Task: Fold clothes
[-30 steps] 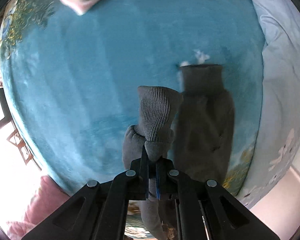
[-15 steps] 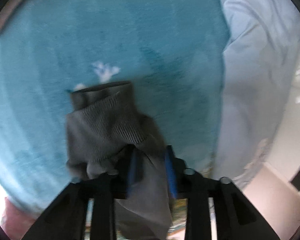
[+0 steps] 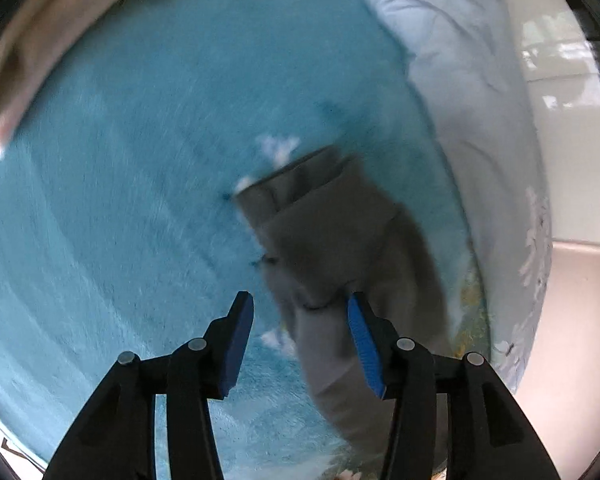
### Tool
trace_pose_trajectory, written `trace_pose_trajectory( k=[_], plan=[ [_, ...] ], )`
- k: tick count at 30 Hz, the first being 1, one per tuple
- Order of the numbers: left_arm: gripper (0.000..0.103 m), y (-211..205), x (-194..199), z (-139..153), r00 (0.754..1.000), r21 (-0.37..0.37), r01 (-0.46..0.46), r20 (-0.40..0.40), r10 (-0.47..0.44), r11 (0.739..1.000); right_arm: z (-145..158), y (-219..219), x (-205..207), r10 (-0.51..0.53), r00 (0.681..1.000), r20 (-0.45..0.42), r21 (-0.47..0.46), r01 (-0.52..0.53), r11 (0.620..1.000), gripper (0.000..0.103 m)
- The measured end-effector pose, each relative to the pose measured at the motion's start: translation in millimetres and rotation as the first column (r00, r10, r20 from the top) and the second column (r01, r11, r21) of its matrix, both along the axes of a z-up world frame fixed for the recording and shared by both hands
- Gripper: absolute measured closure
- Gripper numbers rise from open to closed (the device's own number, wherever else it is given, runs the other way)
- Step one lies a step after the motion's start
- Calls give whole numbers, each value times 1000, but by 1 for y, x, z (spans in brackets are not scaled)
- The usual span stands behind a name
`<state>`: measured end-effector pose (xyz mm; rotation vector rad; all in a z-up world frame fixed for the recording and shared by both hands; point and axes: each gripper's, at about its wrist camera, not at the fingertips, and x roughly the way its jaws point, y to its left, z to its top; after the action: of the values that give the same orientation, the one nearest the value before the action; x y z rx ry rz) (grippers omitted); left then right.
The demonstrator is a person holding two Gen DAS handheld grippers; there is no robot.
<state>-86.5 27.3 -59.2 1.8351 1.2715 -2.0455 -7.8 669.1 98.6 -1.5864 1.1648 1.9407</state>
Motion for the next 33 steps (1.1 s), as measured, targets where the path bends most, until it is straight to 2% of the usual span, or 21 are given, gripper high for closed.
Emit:
trace_pose_trajectory(
  k=[3,5,8,11,13,14,18,20,23,25,26,29,32,33],
  plan=[
    [52,-4,2,-20,996,13,-85,5,85,996,-12,-15,20,16,999,40,-36,-14,999,45],
    [47,-4,-2,-33,996,-8,-91,25,91,996,-19,-23,31,20,997,68,-50,-17,999,44],
    [42,2,-8,-39,999,-76,-34,7,35,997,-26,-32,47,30,993,112,-64,-23,998,44],
    [43,9,-13,-35,1000,-122,14,-23,-17,992,-28,-34,58,32,988,149,-59,-24,998,44],
    [49,12,-13,-35,999,-114,19,-31,-23,993,-25,-34,64,28,986,162,-50,-20,999,44],
    [57,12,-13,-35,999,-94,15,-37,-18,995,-23,-33,67,25,986,167,-44,-18,999,45],
    [76,12,-7,-21,998,-87,4,-62,-9,996,-16,-30,72,16,986,165,-30,-11,999,45],
    [79,4,4,-5,994,-57,-55,-97,49,997,-12,-29,73,17,987,159,-23,-13,1000,45],
    [81,-18,36,25,970,55,-178,-155,185,982,-9,-28,76,21,990,141,-12,-20,1000,44],
    [81,-33,60,40,962,33,-213,-166,215,977,-8,-26,80,28,991,130,-3,-28,1000,44],
    [81,-44,76,44,960,-4,-240,-150,237,971,-9,-24,83,35,991,129,3,-35,999,44],
    [81,-72,111,31,945,-37,-326,-44,324,945,-16,-14,96,36,991,129,28,-40,999,44],
    [81,-82,133,27,933,-23,-358,32,359,933,-35,4,114,-13,991,132,37,8,999,40],
    [81,-73,123,29,934,-28,-356,34,356,934,-45,11,120,-45,990,136,29,41,999,40]
  ],
)
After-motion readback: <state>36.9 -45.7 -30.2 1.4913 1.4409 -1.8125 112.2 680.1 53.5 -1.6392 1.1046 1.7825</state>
